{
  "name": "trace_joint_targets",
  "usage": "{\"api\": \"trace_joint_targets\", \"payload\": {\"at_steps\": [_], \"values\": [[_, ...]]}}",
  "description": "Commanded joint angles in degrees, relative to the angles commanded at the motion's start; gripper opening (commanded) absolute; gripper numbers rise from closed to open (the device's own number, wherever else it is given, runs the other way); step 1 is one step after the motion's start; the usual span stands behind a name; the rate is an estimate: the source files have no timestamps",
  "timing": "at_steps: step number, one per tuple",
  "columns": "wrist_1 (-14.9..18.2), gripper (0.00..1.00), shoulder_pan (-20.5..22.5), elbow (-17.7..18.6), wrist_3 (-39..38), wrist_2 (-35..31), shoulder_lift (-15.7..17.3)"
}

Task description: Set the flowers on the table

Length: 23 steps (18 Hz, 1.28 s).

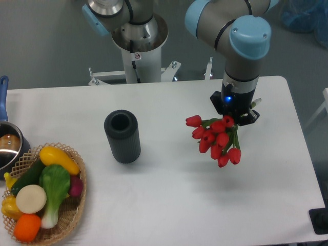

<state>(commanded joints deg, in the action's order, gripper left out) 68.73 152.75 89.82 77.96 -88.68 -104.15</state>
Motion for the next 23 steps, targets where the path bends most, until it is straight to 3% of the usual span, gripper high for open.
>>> {"api": "trace_joint_targets", "payload": {"at_steps": [13, 23], "values": [[0.7, 0.06, 0.0, -0.2, 0.0, -0.4, -1.0], [-0.4, 0.06, -0.6, 0.3, -0.2, -0.5, -6.0]]}}
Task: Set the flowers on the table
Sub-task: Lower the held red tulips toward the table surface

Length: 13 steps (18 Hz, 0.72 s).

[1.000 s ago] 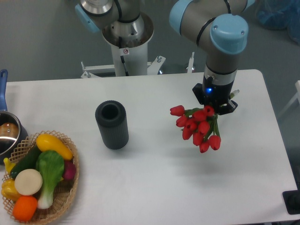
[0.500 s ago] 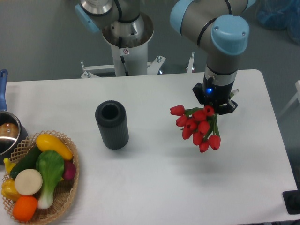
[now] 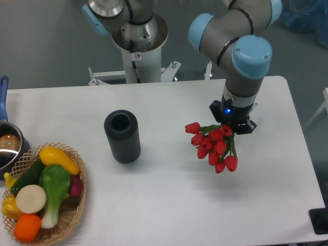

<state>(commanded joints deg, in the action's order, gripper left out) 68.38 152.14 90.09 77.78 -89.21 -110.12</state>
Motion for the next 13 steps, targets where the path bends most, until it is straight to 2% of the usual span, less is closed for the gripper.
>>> {"api": "trace_joint_targets", "payload": {"at_steps": [2, 5, 9, 10, 12, 13], "values": [[-0.3, 0.06, -0.3, 0.0, -0.1, -0.1, -1.5], [-3.6, 0.06, -1.6, 0.4, -0.5, -1.6, -3.3], [-4.0, 0.12, -3.1, 0.3, -0.6, -4.4, -4.6], [-4.0, 0.20, -3.2, 0.3, -0.4, -4.4, -4.6], [-4.0, 0.44, -3.2, 0.3, 0.0, -4.3, -4.7], [-4.0, 0.50, -3.2, 0.2, 0.1, -4.2, -4.6]]}}
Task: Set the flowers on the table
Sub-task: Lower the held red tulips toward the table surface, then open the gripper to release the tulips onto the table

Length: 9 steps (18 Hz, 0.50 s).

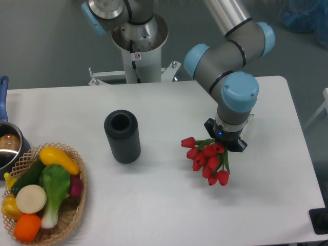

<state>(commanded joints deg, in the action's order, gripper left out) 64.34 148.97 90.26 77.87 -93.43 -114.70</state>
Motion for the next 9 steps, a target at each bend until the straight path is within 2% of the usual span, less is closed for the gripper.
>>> {"api": "trace_joint_targets", "payload": {"at_steps": [1, 3, 5, 6, 9], "values": [[0.0, 0.57, 0.1, 0.0, 0.1, 0.1, 0.1], [-0.1, 0.61, 0.1, 0.1, 0.0, 0.4, 0.1], [0.0, 0.79, 0.1, 0.2, 0.0, 0.4, 0.4], [-0.1, 0.98, 0.2, 0.3, 0.0, 0.4, 0.4], [-0.2, 1.00, 0.3, 0.6, -0.1, 0.4, 0.9]]}}
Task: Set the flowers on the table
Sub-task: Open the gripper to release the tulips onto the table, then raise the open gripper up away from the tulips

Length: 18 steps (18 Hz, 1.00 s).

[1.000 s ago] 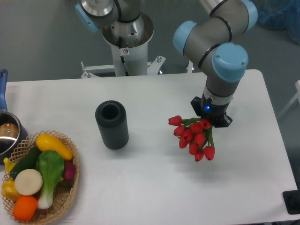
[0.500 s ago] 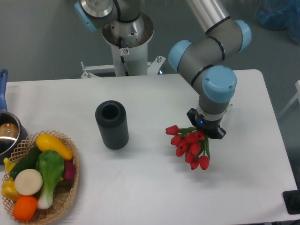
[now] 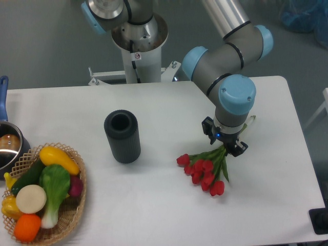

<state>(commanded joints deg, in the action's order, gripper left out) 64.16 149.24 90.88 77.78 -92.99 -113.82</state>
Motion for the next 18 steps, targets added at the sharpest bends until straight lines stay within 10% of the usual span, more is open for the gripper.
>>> {"api": "trace_joint_targets", "payload": {"at_steps": [18], "values": [[-1.7, 1.00, 3.1, -0.1, -0.2, 5.3, 4.7]]}}
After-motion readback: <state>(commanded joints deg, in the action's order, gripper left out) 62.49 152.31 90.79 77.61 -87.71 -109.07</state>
